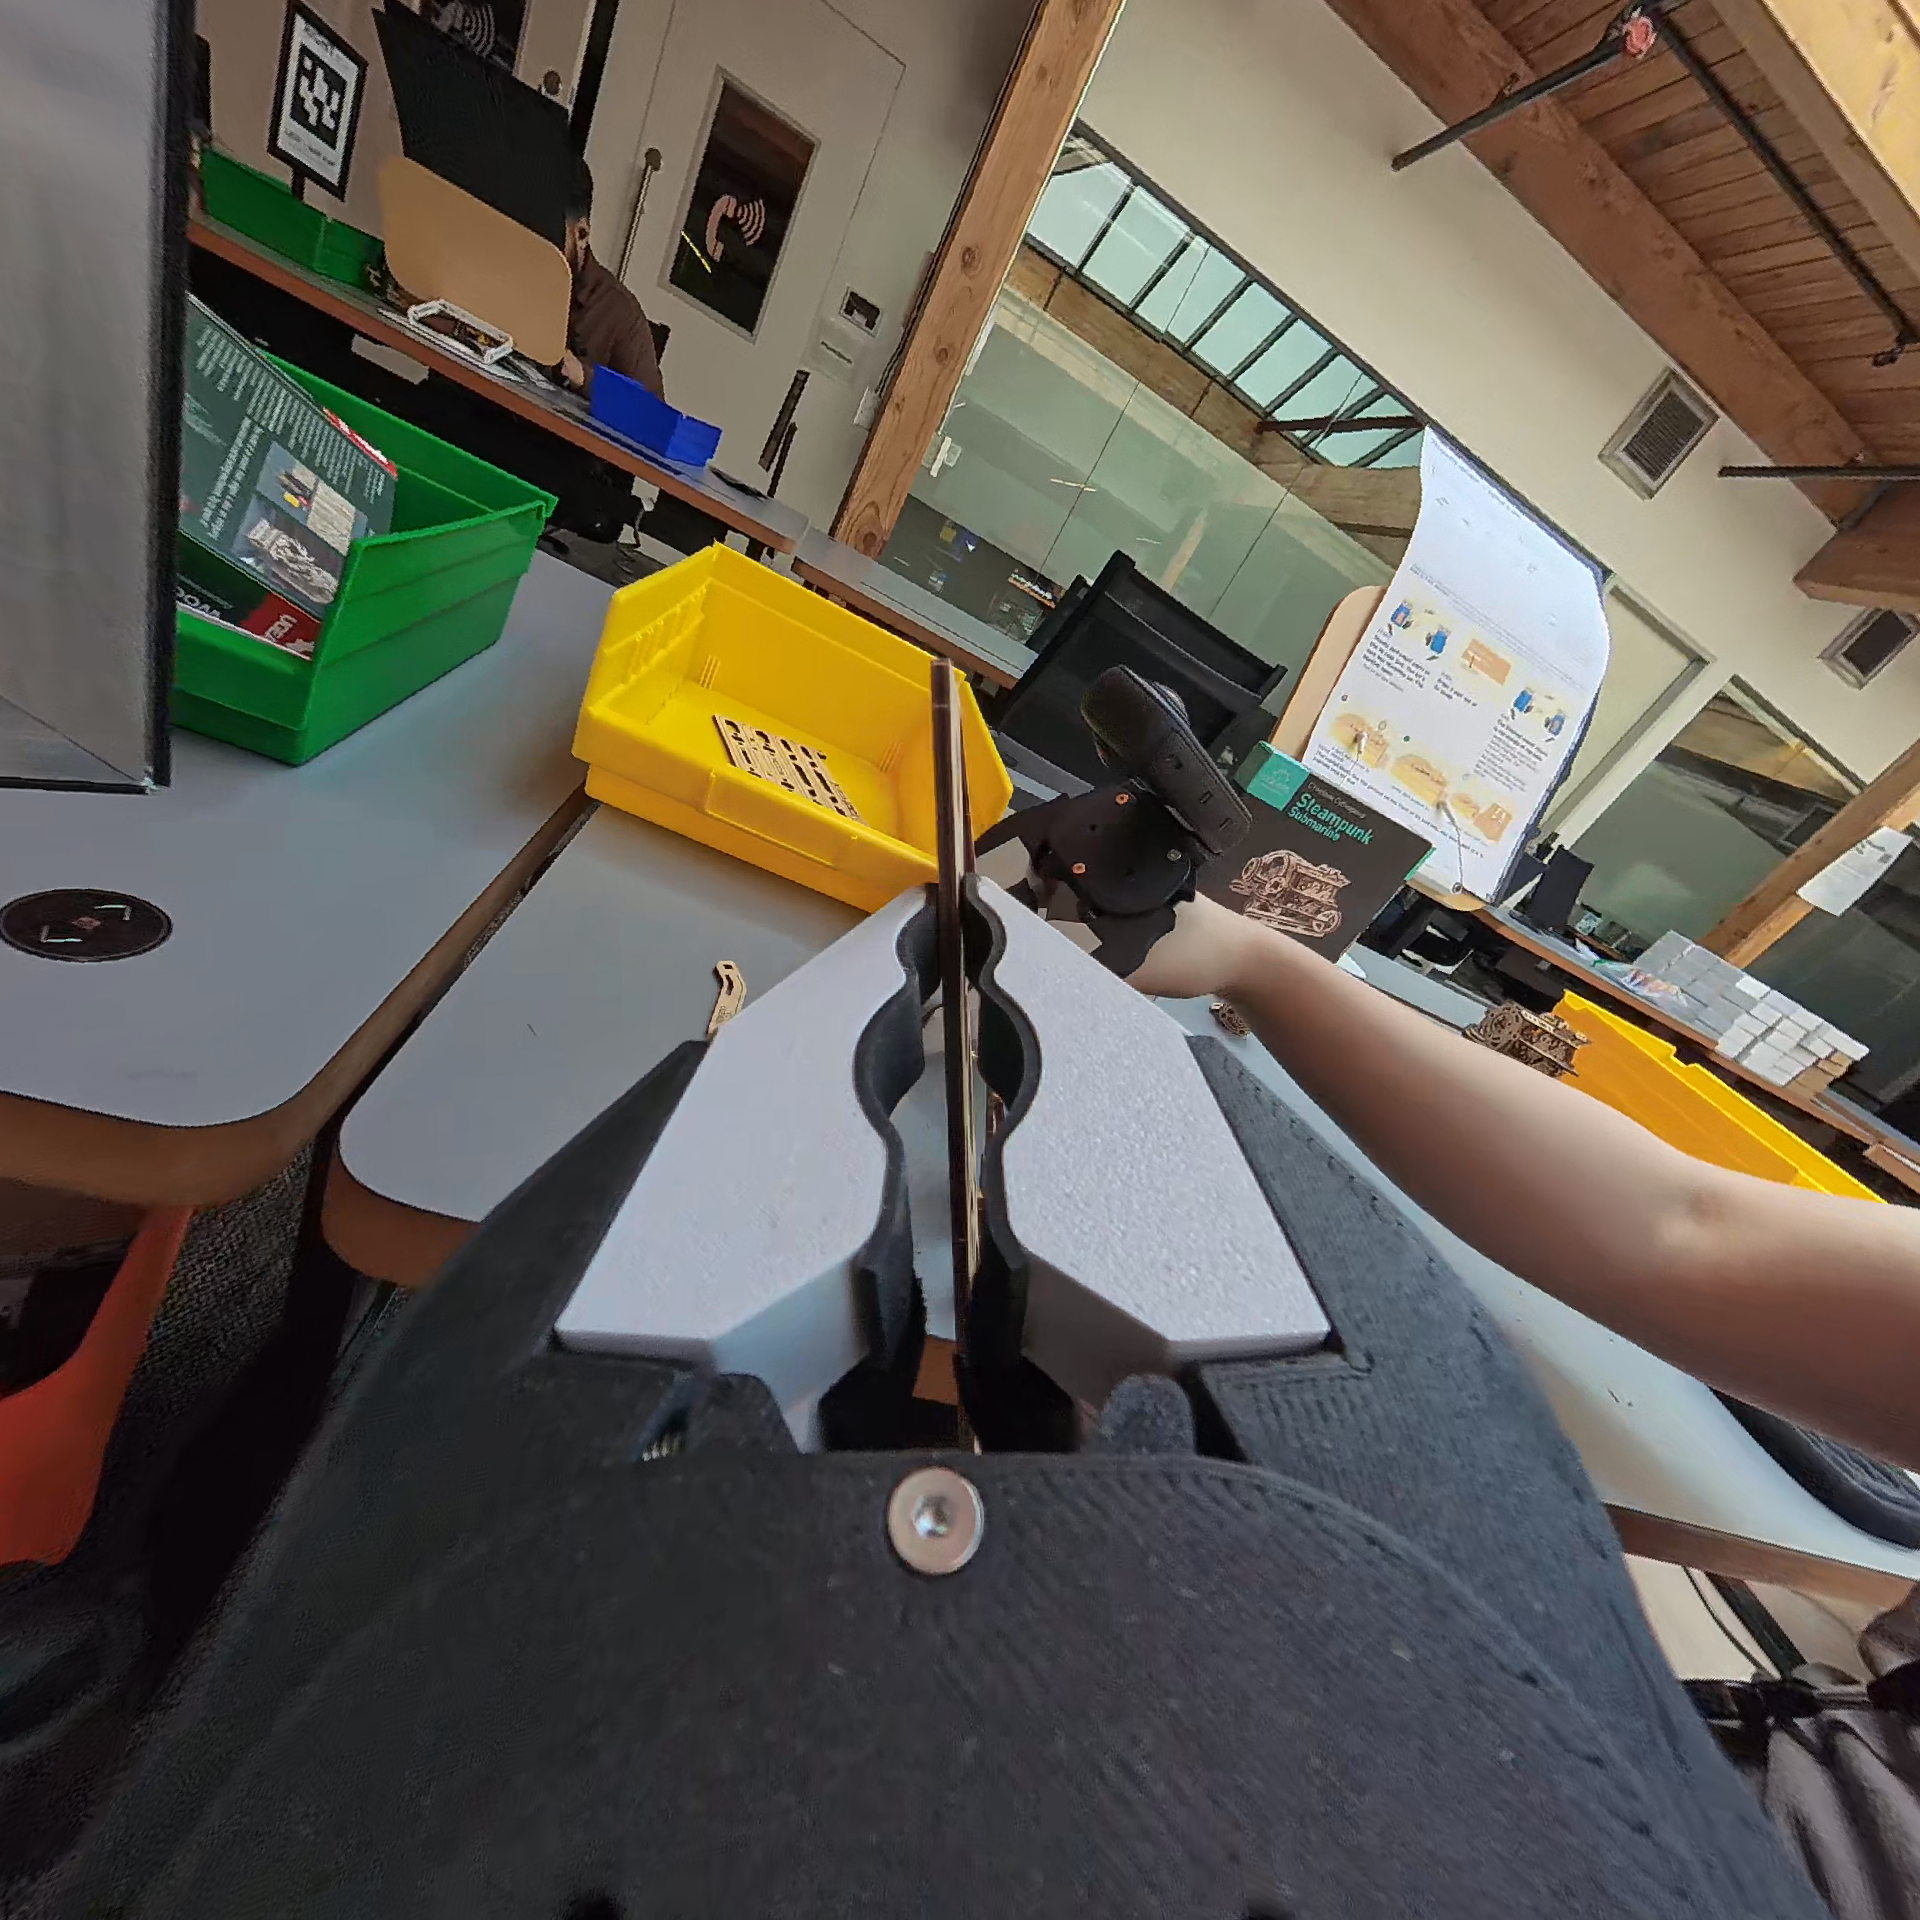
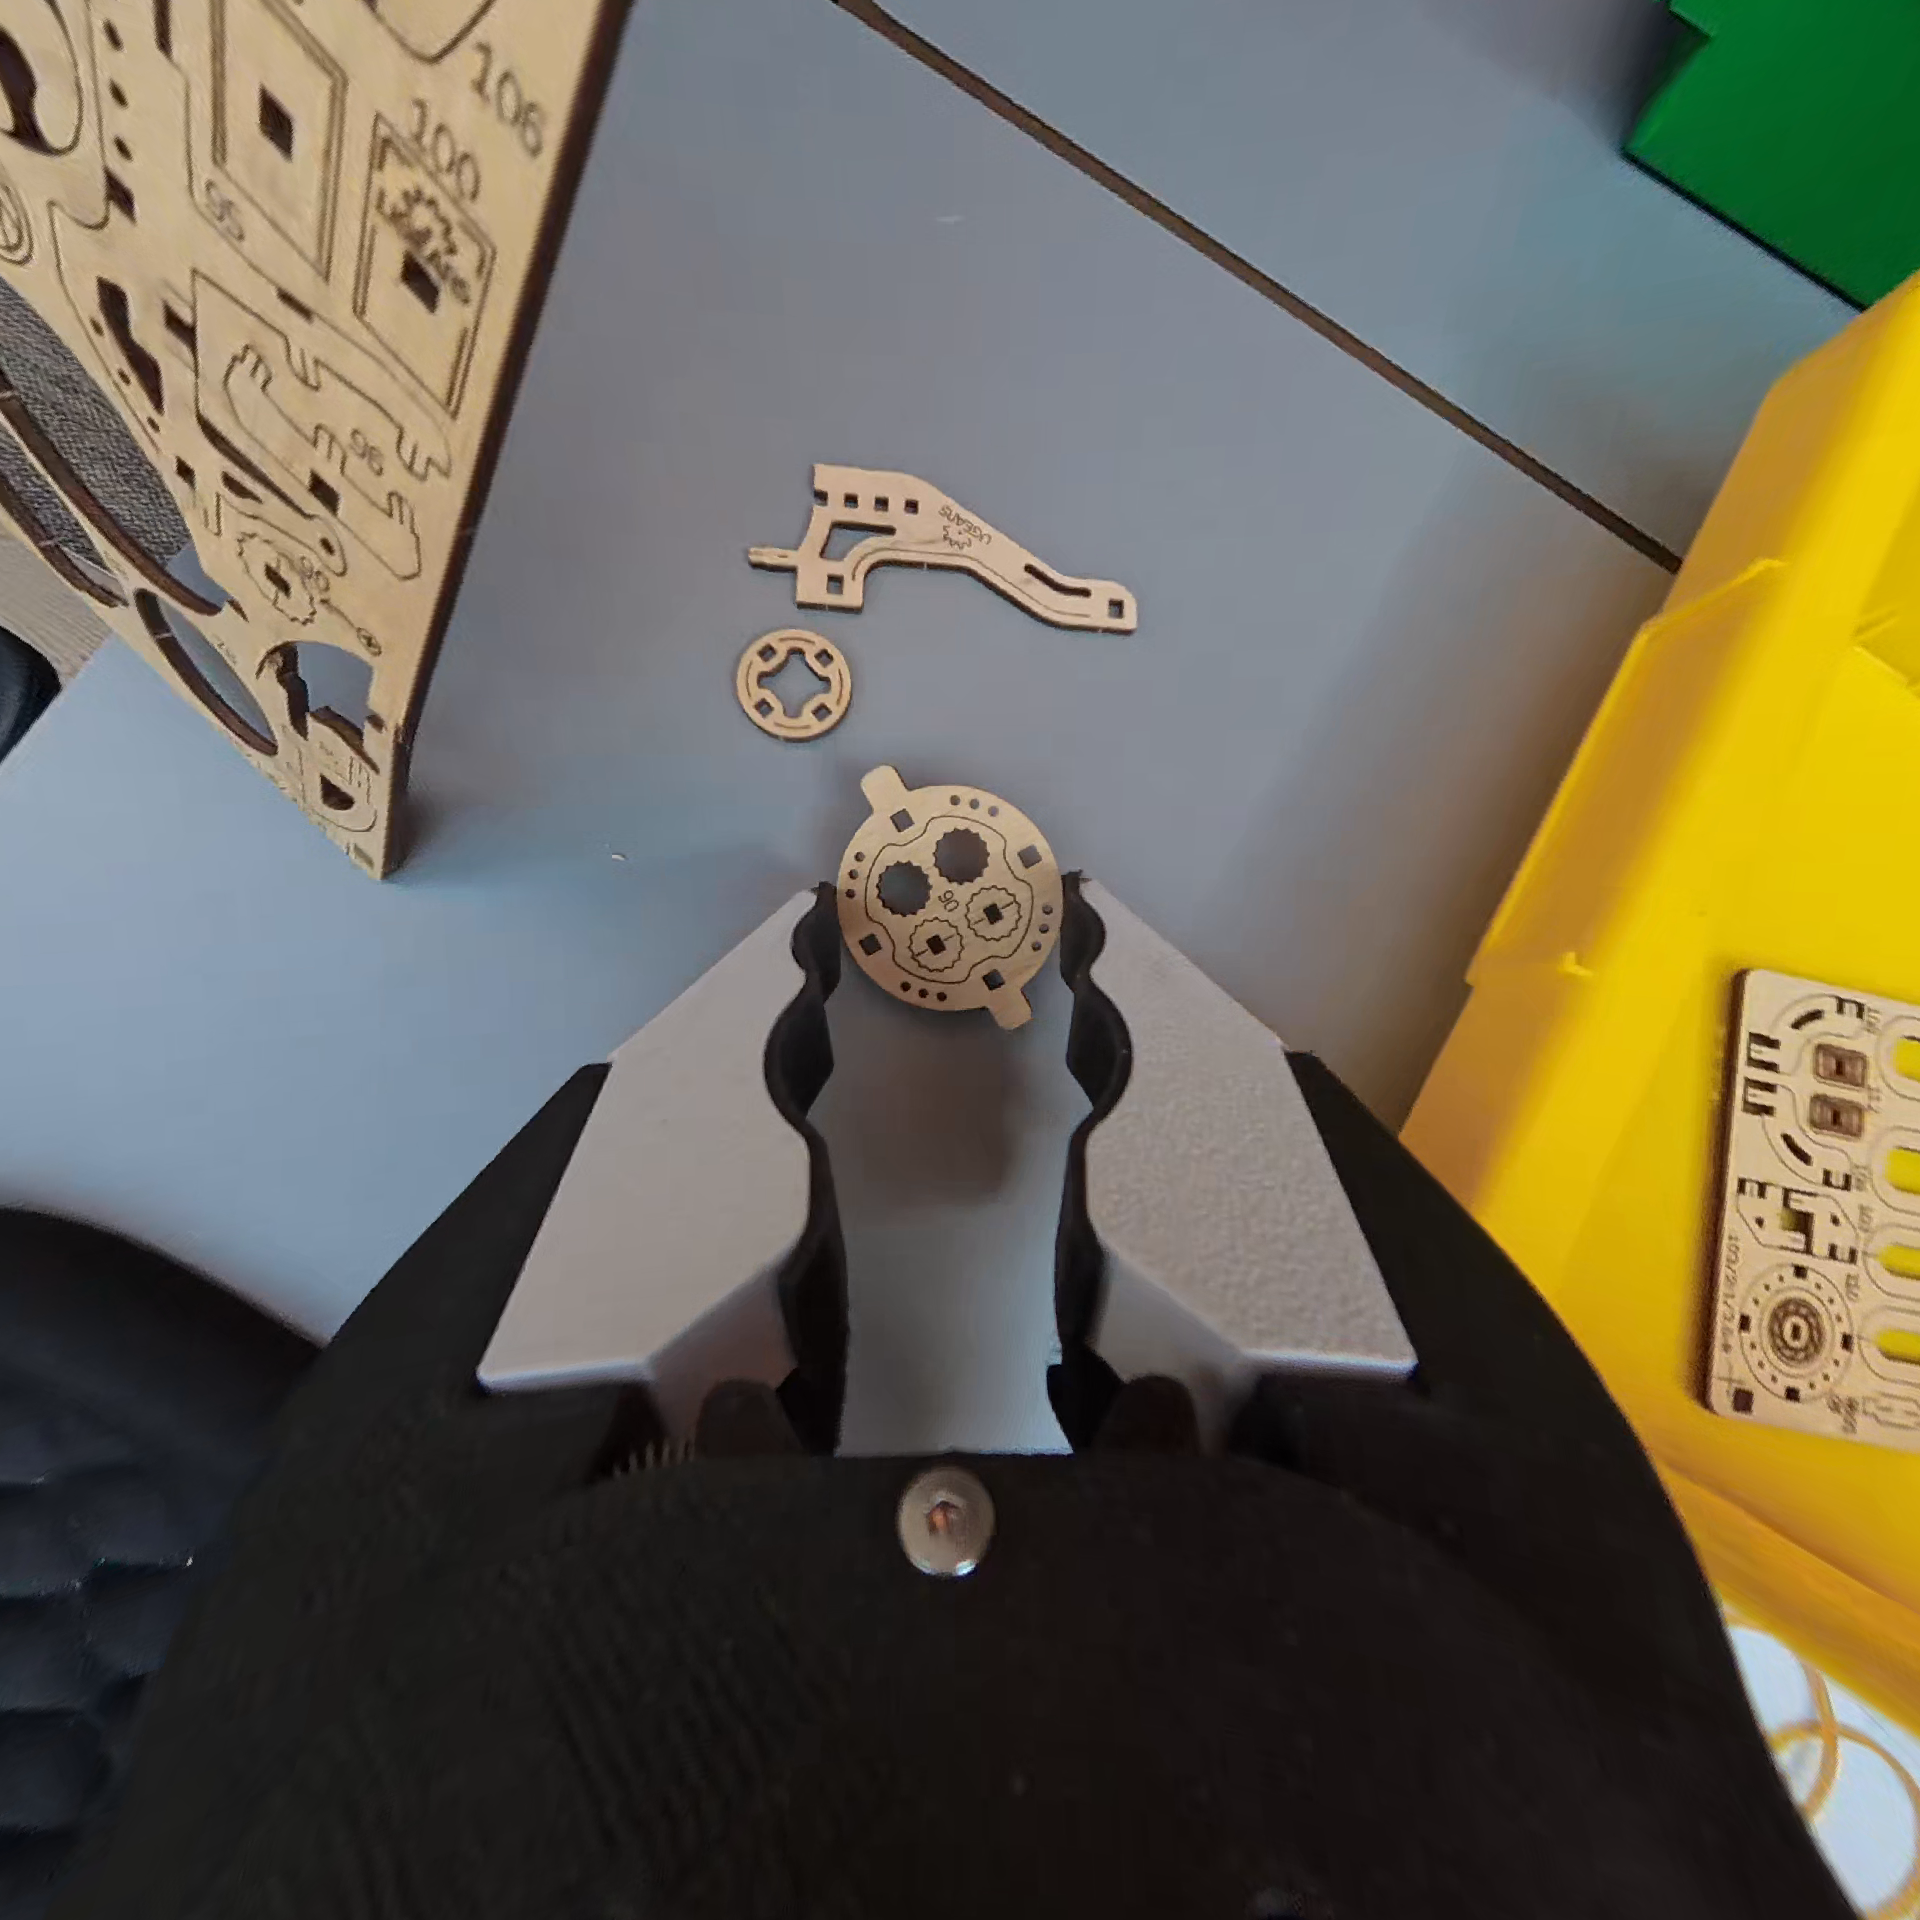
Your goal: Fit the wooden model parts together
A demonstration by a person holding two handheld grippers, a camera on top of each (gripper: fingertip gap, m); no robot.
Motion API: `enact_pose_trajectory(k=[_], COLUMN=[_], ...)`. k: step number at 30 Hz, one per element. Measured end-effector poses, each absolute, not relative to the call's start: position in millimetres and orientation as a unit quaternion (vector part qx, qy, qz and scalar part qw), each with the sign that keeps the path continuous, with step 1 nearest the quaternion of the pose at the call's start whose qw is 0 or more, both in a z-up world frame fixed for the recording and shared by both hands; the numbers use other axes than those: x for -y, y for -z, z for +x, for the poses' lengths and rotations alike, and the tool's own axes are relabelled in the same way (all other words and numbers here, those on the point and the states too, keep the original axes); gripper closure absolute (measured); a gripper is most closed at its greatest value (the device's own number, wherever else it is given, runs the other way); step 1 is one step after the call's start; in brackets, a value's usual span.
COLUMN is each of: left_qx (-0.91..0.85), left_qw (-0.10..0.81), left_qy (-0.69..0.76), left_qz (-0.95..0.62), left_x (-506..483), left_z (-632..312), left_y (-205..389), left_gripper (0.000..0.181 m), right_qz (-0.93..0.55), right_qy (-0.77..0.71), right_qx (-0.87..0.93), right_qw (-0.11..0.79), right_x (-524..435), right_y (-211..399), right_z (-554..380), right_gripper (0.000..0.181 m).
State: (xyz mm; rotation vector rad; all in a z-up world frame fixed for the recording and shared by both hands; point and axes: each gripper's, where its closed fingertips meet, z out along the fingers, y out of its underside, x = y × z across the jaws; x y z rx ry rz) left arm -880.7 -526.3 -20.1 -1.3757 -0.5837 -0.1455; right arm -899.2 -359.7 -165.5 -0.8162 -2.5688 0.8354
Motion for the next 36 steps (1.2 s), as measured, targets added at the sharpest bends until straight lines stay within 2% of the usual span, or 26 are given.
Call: enact_pose_trajectory(k=[3,5,6,9,12,15,17,19,20,25,29,32,36], left_qx=[0.268,0.270,0.268,0.261,0.248,0.236,0.229,0.227,0.222,0.159,0.065,0.006,-0.031], left_qw=[0.731,0.732,0.732,0.730,0.729,0.732,0.734,0.735,0.736,0.748,0.740,0.717,0.653], left_qy=[0.066,0.068,0.070,0.067,0.067,0.071,0.070,0.071,0.071,0.085,0.093,0.160,0.293], left_qz=[-0.624,-0.622,-0.622,-0.628,-0.635,-0.636,-0.635,-0.635,-0.635,-0.639,-0.663,-0.678,-0.698], left_x=[529,528,528,525,519,515,514,513,513,508,475,429,353], left_z=[-880,-880,-879,-875,-871,-867,-865,-863,-861,-841,-805,-762,-702], left_y=[19,20,19,19,18,15,12,7,2,-52,-90,-82,-38], left_gripper=[0.181,0.181,0.181,0.181,0.180,0.180,0.181,0.181,0.180,0.181,0.180,0.180,0.179], right_qz=[-0.281,-0.293,-0.297,-0.304,-0.312,-0.328,-0.309,-0.286,-0.276,-0.238,-0.222,-0.262,-0.391], right_qy=[-0.298,-0.302,-0.314,-0.404,-0.542,-0.608,-0.636,-0.664,-0.680,-0.744,-0.716,-0.682,-0.659], right_qx=[0.902,0.896,0.890,0.854,0.777,0.723,0.706,0.690,0.678,0.620,0.662,0.682,0.641], right_qw=[0.136,0.144,0.145,0.124,0.067,0.001,-0.033,-0.050,-0.049,-0.071,-0.001,0.022,0.025], right_x=[366,360,359,363,380,395,407,414,415,406,372,329,266], right_y=[167,166,163,142,105,89,82,71,63,0,-36,-28,14], right_z=[-899,-901,-899,-885,-877,-881,-875,-867,-864,-835,-779,-719,-632], right_gripper=[0.138,0.124,0.124,0.124,0.125,0.123,0.132,0.162,0.170,0.175,0.177,0.178,0.178])
